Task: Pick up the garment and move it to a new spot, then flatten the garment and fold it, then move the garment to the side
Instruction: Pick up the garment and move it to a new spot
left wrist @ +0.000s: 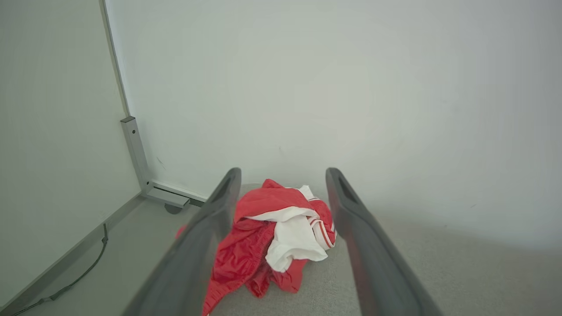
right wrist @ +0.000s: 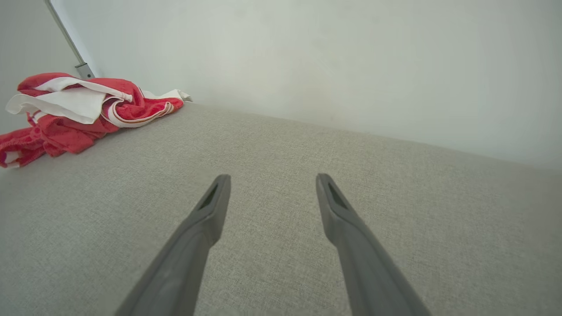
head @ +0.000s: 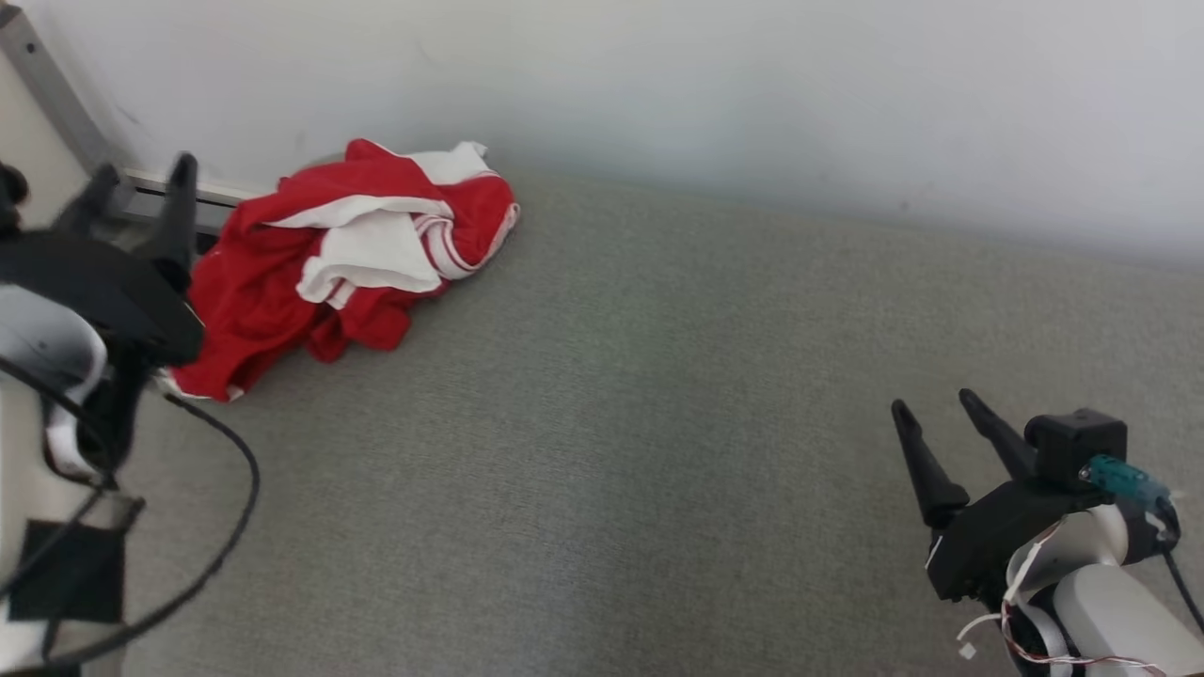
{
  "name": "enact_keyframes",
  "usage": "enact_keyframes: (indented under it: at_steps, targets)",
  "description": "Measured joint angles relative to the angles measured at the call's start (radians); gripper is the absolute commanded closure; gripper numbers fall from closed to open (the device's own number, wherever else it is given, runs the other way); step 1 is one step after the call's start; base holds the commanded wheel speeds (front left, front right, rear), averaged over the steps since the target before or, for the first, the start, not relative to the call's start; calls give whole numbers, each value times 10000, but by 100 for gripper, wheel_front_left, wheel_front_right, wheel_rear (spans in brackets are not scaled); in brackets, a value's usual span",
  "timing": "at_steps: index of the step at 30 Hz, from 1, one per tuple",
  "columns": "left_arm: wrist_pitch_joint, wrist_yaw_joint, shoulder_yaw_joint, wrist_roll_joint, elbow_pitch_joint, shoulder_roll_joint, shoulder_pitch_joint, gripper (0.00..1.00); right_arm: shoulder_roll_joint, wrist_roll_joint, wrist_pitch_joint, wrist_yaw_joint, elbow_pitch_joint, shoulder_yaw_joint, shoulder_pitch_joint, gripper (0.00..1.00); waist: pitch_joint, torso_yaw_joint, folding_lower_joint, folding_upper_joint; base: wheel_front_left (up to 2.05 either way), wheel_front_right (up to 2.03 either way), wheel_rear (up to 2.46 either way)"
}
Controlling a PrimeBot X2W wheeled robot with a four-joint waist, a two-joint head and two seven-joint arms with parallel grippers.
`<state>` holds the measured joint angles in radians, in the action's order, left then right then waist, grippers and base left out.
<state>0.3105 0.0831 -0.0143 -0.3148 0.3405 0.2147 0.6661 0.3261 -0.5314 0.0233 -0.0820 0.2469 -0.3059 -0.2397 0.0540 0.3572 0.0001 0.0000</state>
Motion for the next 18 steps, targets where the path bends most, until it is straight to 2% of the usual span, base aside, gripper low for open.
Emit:
enact_keyframes:
  at_steps: [8, 13, 18]
  targets:
    - [943, 144, 100, -219, 1308, 460, 1785, 0, 752, 96, -337, 29, -606, 238, -358, 0, 956, -732, 0, 0, 0, 0, 0]
    - [1434, 226, -245, -86, 2280, 646, 2655, 0, 1298, 113, -539, 46, -880, 514, -386, 0, 1613, -1138, 1, 1, 0, 0, 0]
    - [1856, 238, -485, 278, 3287, 924, 3099, 0, 1576, 128, -683, 117, -1112, 696, -530, 0, 2203, -1484, 1, 1, 0, 0, 0]
